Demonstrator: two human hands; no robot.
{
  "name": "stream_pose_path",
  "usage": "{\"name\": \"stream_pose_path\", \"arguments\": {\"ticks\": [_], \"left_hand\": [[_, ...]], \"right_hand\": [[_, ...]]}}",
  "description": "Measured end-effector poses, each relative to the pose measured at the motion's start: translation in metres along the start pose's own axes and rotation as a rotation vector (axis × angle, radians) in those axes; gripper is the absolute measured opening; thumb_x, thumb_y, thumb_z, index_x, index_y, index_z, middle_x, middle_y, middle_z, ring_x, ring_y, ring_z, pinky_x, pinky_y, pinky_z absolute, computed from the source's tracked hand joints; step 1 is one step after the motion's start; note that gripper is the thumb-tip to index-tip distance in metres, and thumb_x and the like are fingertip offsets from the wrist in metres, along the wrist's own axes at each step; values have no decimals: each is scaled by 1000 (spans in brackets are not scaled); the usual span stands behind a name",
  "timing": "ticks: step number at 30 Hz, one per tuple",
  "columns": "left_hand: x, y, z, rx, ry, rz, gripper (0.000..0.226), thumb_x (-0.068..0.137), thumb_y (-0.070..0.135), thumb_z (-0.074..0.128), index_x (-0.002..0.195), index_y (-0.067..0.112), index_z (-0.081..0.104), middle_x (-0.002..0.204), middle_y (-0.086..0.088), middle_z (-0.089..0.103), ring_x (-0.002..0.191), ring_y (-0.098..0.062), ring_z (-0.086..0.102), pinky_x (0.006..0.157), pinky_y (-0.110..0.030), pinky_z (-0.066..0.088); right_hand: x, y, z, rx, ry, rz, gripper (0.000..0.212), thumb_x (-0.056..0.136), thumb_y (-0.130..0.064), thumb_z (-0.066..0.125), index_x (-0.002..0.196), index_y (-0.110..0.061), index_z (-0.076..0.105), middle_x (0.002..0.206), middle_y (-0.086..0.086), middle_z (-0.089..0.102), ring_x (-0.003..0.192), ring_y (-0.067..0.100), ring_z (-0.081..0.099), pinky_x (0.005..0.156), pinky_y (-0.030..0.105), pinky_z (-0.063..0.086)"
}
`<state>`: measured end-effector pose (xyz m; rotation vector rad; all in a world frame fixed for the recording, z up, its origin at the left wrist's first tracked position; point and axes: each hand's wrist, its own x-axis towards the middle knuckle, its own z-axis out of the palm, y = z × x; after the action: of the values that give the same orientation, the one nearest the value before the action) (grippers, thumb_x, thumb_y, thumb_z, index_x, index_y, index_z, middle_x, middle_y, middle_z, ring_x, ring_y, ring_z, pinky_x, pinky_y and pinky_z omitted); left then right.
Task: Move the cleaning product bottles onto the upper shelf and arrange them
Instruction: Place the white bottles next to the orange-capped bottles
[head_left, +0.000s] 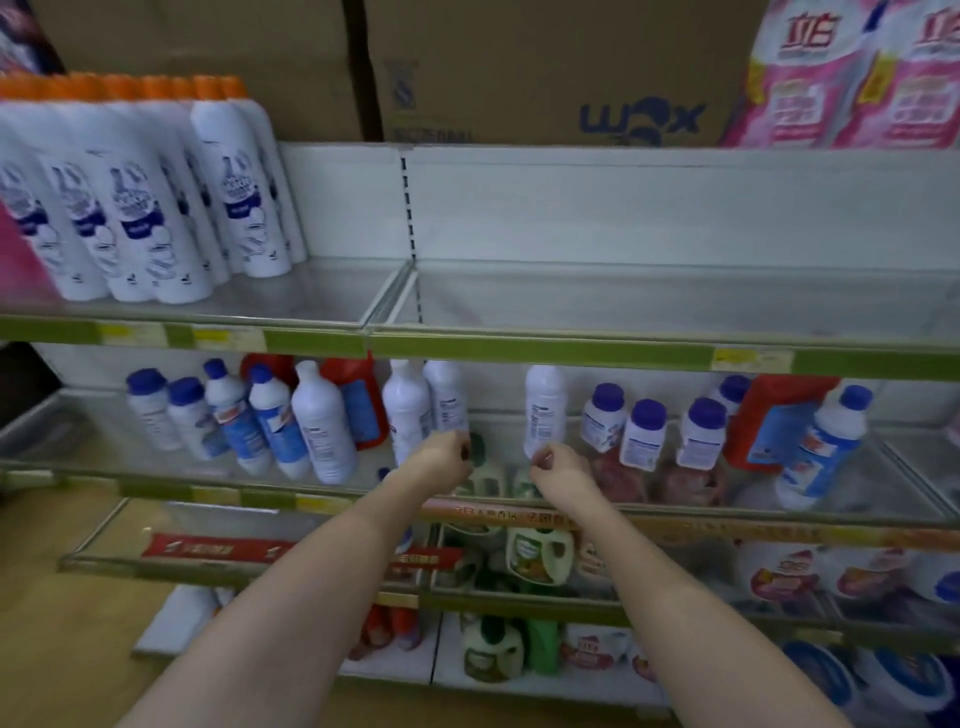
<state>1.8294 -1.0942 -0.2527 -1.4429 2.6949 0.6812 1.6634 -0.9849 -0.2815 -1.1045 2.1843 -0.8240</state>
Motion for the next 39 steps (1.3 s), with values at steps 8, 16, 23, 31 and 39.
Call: {"name": "stream_pose_path", "arguments": {"ticks": [8,16,23,31,39], "left_hand": [[21,-69,-23,-172,200,-203,32,98,34,58,118,10,54,115,-12,63,103,-34,62,83,-43,54],[70,-108,-52,-592,308,-96,65,87,19,74,144,13,43,134,-9,60,123,-30,56,92,-32,46],[89,-112,-62,-765,218,-74,38,88,24,75,111,-4,64,108,-23,67,108,-35,64,78,-32,50],[80,-118,-47,-598,261,104,37,91,35,70,119,11,67,113,-4,61,101,-21,59,85,-30,46],[53,-81,-38,-506,242,166,31,82,50,77,72,30,56,66,6,52,61,-10,44,56,-28,31]], "right_hand": [[40,-46,52,-16,-94,-88,11,95,-20,63,104,-24,59,104,-5,63,100,19,61,93,39,52],[76,-109,88,-34,-95,-254,11,97,-19,50,87,-21,55,84,-3,61,84,20,59,66,30,45],[119,-106,131,1,-102,-207,33,86,-19,58,118,-28,61,101,-7,70,96,16,67,84,41,59],[96,-114,148,119,-89,-111,75,81,-17,81,141,-34,40,128,-6,60,116,17,58,99,42,52],[70,-79,130,313,-39,-64,40,81,-35,73,118,-29,59,112,-5,69,104,17,64,91,44,58]]}}
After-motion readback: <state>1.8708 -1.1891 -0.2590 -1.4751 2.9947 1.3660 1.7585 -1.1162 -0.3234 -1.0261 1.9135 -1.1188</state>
